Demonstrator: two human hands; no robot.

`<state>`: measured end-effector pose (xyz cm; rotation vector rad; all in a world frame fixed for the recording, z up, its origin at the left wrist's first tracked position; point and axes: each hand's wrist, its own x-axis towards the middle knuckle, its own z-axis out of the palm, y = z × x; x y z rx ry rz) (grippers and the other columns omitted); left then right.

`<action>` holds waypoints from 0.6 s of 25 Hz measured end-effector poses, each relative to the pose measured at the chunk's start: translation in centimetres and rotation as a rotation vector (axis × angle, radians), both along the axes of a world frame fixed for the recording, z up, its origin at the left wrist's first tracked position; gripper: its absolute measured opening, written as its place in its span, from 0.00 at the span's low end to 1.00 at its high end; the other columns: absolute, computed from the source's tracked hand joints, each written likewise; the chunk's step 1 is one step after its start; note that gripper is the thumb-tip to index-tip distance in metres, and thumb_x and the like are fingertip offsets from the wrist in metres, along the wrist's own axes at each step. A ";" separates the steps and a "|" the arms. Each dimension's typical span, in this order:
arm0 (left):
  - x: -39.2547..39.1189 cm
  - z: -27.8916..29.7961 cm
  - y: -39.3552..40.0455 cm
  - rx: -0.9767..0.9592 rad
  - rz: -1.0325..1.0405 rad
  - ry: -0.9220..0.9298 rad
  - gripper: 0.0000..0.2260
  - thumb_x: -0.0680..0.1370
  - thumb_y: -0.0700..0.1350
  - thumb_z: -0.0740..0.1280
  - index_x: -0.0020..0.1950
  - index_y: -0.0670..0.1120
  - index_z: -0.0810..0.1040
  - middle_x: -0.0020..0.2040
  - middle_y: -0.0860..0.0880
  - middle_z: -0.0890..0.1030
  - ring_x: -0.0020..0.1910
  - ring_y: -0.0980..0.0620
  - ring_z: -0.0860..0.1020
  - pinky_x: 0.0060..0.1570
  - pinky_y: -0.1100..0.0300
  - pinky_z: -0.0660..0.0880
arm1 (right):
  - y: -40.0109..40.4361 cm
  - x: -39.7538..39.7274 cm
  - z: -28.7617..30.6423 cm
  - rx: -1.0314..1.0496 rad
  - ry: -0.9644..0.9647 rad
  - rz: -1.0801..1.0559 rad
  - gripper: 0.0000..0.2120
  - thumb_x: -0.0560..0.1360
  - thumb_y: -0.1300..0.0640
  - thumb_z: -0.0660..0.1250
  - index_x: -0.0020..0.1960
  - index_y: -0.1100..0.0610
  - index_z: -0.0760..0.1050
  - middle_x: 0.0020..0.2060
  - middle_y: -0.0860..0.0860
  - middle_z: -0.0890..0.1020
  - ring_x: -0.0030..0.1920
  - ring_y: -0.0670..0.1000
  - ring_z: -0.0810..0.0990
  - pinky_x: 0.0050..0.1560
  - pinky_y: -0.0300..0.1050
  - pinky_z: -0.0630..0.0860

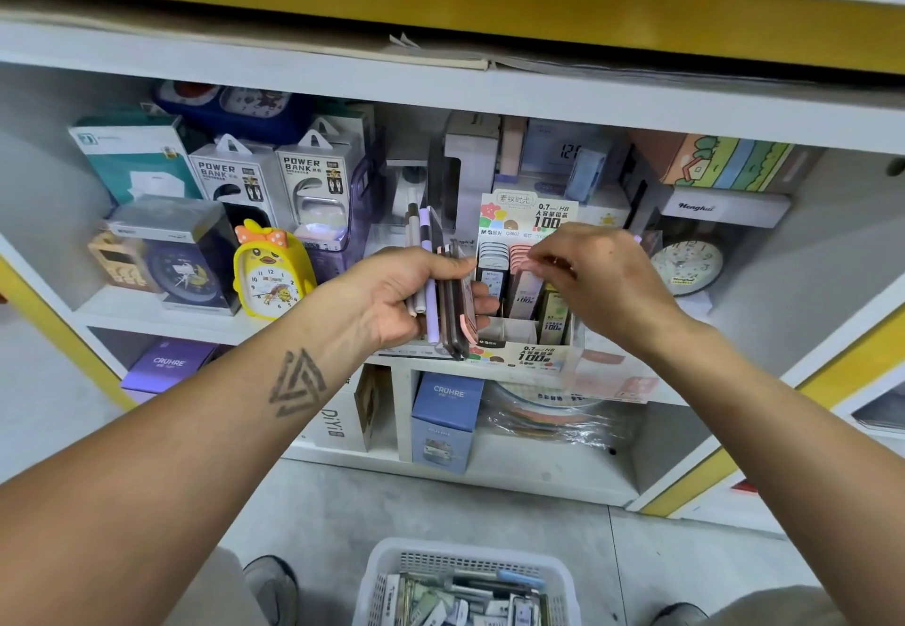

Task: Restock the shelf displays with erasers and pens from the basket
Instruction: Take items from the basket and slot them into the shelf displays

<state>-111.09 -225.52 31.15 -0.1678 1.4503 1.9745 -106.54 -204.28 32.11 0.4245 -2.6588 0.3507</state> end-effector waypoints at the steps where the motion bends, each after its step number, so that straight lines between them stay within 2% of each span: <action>1: 0.0 0.0 -0.1 0.004 0.001 0.004 0.02 0.77 0.36 0.67 0.47 0.38 0.79 0.46 0.35 0.84 0.47 0.37 0.84 0.43 0.41 0.81 | -0.3 0.0 -0.3 0.063 -0.020 0.006 0.07 0.79 0.57 0.69 0.52 0.58 0.84 0.47 0.51 0.82 0.48 0.56 0.80 0.46 0.52 0.78; 3: 0.0 0.0 0.1 0.019 -0.002 0.002 0.02 0.77 0.36 0.67 0.49 0.38 0.79 0.46 0.35 0.84 0.46 0.37 0.84 0.43 0.39 0.80 | -0.6 0.2 -0.6 0.173 -0.066 -0.029 0.10 0.80 0.57 0.65 0.55 0.59 0.83 0.49 0.52 0.77 0.51 0.56 0.77 0.46 0.51 0.76; 5: 0.0 -0.2 0.2 0.038 -0.014 0.000 0.03 0.78 0.35 0.66 0.49 0.38 0.79 0.46 0.35 0.84 0.46 0.37 0.84 0.44 0.38 0.80 | -0.8 0.2 -0.6 0.132 -0.078 -0.032 0.10 0.80 0.57 0.65 0.56 0.59 0.82 0.50 0.52 0.77 0.52 0.54 0.76 0.48 0.51 0.76; 7: 0.0 -0.3 0.3 0.057 -0.028 -0.003 0.03 0.78 0.36 0.66 0.49 0.38 0.79 0.45 0.36 0.84 0.44 0.38 0.84 0.44 0.39 0.81 | -1.6 0.6 -0.1 -0.225 -0.191 0.023 0.10 0.78 0.57 0.69 0.58 0.55 0.82 0.48 0.50 0.80 0.46 0.48 0.78 0.49 0.47 0.77; 9: -0.1 -0.3 0.3 0.064 -0.038 0.003 0.05 0.77 0.36 0.68 0.51 0.38 0.80 0.44 0.38 0.84 0.40 0.41 0.85 0.41 0.41 0.82 | -2.6 1.4 0.1 -0.604 -0.415 0.111 0.19 0.74 0.55 0.75 0.64 0.50 0.77 0.52 0.50 0.81 0.46 0.45 0.78 0.47 0.37 0.77; 10: 0.0 -0.3 0.4 0.060 -0.052 0.009 0.06 0.76 0.36 0.68 0.52 0.39 0.81 0.43 0.39 0.85 0.38 0.42 0.85 0.39 0.44 0.82 | -2.9 1.6 0.2 -0.606 -0.463 0.137 0.27 0.73 0.54 0.77 0.69 0.47 0.73 0.58 0.49 0.79 0.51 0.44 0.78 0.49 0.31 0.75; 12: 0.3 -0.2 0.7 0.051 -0.104 0.009 0.08 0.73 0.37 0.70 0.52 0.40 0.82 0.42 0.41 0.85 0.36 0.43 0.84 0.35 0.47 0.81 | -2.8 1.8 0.3 -0.449 -0.489 0.170 0.38 0.70 0.51 0.78 0.75 0.46 0.66 0.67 0.42 0.72 0.63 0.40 0.72 0.60 0.23 0.67; 14: 0.8 -0.2 1.0 0.050 -0.145 -0.014 0.08 0.72 0.37 0.70 0.51 0.39 0.82 0.44 0.40 0.85 0.38 0.42 0.84 0.37 0.43 0.82 | -2.4 1.6 0.7 -0.367 -0.484 0.164 0.38 0.68 0.50 0.80 0.74 0.50 0.69 0.67 0.42 0.72 0.67 0.41 0.70 0.67 0.31 0.65; 15: 1.0 -0.3 1.1 0.055 -0.164 -0.023 0.08 0.73 0.37 0.70 0.51 0.39 0.82 0.46 0.40 0.84 0.41 0.41 0.84 0.41 0.40 0.81 | -2.1 1.4 0.8 -0.327 -0.461 0.128 0.35 0.66 0.49 0.81 0.71 0.51 0.73 0.63 0.43 0.74 0.65 0.43 0.72 0.67 0.37 0.68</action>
